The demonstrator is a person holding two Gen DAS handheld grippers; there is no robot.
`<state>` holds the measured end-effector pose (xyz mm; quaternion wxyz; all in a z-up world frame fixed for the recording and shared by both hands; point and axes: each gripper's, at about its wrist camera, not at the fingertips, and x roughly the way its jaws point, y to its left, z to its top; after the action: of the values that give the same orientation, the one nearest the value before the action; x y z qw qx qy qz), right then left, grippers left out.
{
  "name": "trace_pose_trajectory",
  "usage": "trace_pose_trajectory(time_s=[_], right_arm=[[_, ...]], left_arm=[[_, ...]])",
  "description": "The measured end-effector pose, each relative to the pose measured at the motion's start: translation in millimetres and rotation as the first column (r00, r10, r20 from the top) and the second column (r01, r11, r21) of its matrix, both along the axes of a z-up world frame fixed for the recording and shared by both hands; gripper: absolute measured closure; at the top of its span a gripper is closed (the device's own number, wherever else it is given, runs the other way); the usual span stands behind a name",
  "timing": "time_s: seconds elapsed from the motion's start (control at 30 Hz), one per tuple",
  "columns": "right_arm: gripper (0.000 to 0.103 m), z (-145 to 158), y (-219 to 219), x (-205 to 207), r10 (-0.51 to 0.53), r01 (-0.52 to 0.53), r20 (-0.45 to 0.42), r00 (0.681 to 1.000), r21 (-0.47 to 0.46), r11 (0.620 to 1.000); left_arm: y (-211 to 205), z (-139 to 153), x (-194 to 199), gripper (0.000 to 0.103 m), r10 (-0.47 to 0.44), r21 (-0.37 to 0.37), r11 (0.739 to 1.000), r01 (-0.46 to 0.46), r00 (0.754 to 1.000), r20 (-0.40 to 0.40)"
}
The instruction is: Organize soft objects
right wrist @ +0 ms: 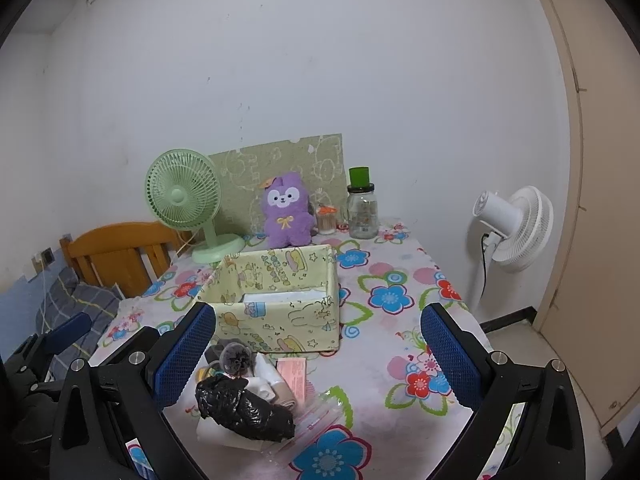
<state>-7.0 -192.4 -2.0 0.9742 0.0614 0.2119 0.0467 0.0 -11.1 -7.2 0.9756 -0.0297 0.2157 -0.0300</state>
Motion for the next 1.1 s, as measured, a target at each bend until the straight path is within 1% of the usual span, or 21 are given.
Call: trace_pose_trajectory(time_s=[0.4,0.77,0.93,1.1], right_arm=[[0.0,-10.5,14.5,7.0,0.042,-0.042,-0.015,0.999,-0.012,0.999],[0.0,-34.4,30.4,22.4,0.087,-0.088,-0.064,0.994,-0.024,0.996],[0.0,-48.1,41.9,29.5,0.111,-0.116,-0.093,0.989,-0.046,0.992],[0.0,-58.3,51.0,33.6,0.127,-0.135,-0.115,0.985,-0.061,0.989]], left_arm=[[8.7,-13.2,8.3,0.0,0.0,-0.006,1.0,0.0,0.999,-0.033],[11.5,-38.7,20.3,0.0,-0.032,-0.005,0.999,0.031,0.995,-0.092],[13.8,-54.0,25.6,0.0,-0.064,-0.04,0.997,0.059,0.99,-0.127],[14.7,-68.1,30.6,0.0,-0.075,-0.035,0.997,0.07,0.983,-0.17]])
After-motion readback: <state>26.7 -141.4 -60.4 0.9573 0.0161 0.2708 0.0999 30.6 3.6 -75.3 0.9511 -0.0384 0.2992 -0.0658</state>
